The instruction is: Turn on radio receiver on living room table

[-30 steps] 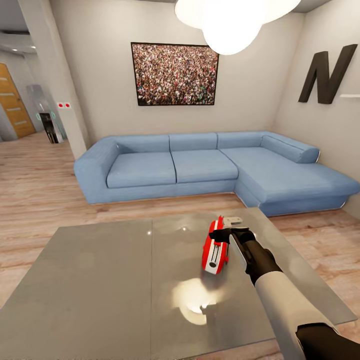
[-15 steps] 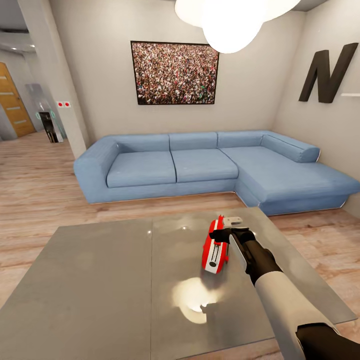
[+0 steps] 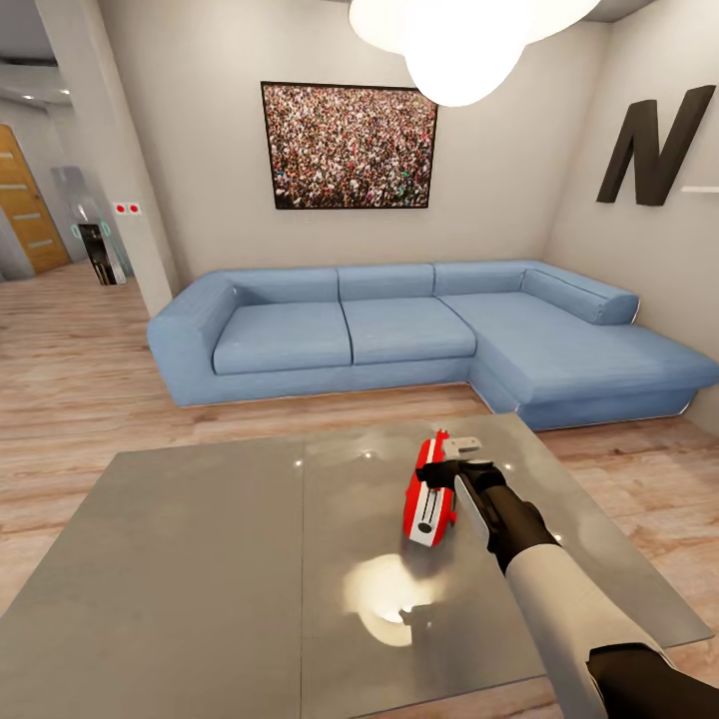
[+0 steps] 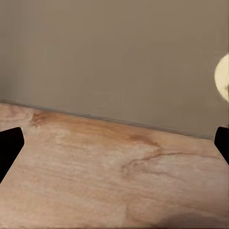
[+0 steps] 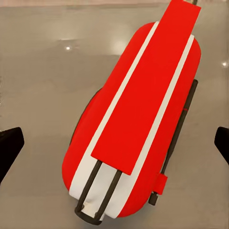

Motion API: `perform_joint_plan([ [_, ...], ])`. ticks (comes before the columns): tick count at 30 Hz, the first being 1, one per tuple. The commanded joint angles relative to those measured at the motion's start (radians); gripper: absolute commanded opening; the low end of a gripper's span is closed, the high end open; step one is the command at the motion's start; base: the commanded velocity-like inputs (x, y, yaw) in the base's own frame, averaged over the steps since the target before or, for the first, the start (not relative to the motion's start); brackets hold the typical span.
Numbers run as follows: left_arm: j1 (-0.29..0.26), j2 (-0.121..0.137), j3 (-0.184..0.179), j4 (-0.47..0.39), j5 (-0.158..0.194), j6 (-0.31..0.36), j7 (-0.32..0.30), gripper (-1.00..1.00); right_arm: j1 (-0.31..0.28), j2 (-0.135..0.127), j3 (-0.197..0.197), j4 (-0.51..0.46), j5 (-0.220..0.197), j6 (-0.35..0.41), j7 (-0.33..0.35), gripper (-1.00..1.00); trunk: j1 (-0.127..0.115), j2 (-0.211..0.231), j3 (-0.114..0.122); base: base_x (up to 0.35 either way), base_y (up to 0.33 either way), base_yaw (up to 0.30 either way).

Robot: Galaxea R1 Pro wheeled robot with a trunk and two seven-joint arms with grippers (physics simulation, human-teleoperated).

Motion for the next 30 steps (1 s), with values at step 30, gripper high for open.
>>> perform_joint_plan([
  [30, 0.000, 0.004, 0.003, 0.021, 0.003, 0.005, -0.012, 1.00, 0.000, 0.000, -0.007, -0.013, 0.001, -0.072, -0.003, 1.00, 0.000, 0.000, 0.000, 0.000, 0.000, 0.000],
])
